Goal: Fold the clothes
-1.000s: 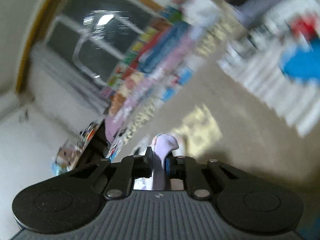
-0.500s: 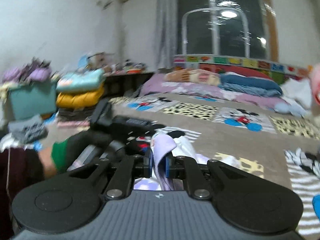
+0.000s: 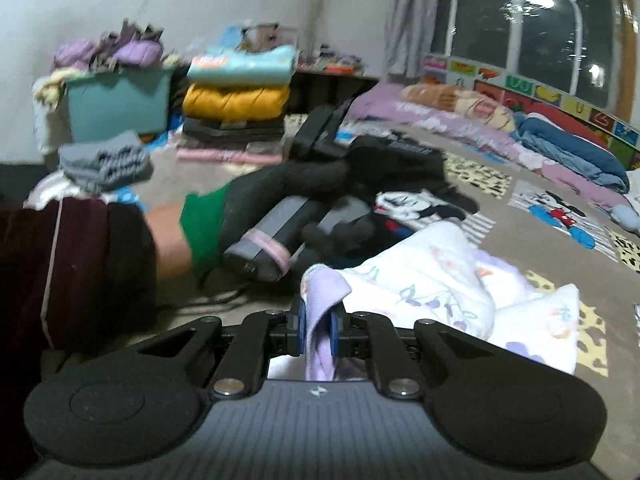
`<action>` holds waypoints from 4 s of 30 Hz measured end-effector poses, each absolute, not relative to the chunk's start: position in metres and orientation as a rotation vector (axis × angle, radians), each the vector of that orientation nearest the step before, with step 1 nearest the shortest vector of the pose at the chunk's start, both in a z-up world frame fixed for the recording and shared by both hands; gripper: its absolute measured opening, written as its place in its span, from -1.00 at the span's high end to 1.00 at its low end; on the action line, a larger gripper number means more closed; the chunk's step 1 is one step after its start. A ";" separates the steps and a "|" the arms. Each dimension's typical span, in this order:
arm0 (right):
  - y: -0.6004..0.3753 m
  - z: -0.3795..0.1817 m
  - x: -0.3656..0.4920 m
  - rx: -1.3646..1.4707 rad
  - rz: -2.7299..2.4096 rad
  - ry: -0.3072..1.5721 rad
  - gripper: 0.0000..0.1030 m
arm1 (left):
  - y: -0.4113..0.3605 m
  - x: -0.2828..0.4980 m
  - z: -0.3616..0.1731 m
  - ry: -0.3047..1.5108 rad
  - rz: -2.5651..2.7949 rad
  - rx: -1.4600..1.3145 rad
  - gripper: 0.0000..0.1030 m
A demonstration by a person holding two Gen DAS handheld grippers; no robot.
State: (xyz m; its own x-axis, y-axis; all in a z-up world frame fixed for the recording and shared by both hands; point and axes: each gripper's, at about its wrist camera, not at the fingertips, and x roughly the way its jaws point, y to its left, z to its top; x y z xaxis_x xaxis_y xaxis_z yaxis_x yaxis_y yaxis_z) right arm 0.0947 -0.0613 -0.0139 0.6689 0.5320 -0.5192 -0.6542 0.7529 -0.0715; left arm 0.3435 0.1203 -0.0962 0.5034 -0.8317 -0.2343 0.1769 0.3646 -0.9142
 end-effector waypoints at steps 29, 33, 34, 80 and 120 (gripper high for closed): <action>-0.060 0.003 0.127 -0.274 0.590 0.610 0.26 | 0.108 0.344 -0.095 0.793 -0.734 -0.926 -0.38; -0.074 -0.040 0.164 -0.143 0.574 0.730 0.26 | 0.115 0.341 -0.090 0.791 -0.724 -0.938 -0.39; -0.078 -0.040 0.165 -0.113 0.577 0.729 0.26 | 0.118 0.339 -0.086 0.784 -0.717 -0.934 -0.39; -0.095 -0.035 0.182 -0.050 0.494 0.692 -0.18 | 0.111 0.322 -0.063 0.733 -0.850 -0.853 -0.66; -0.298 -0.104 0.338 0.790 0.667 0.713 -0.03 | 0.092 0.380 -0.090 0.818 -0.790 -0.607 0.10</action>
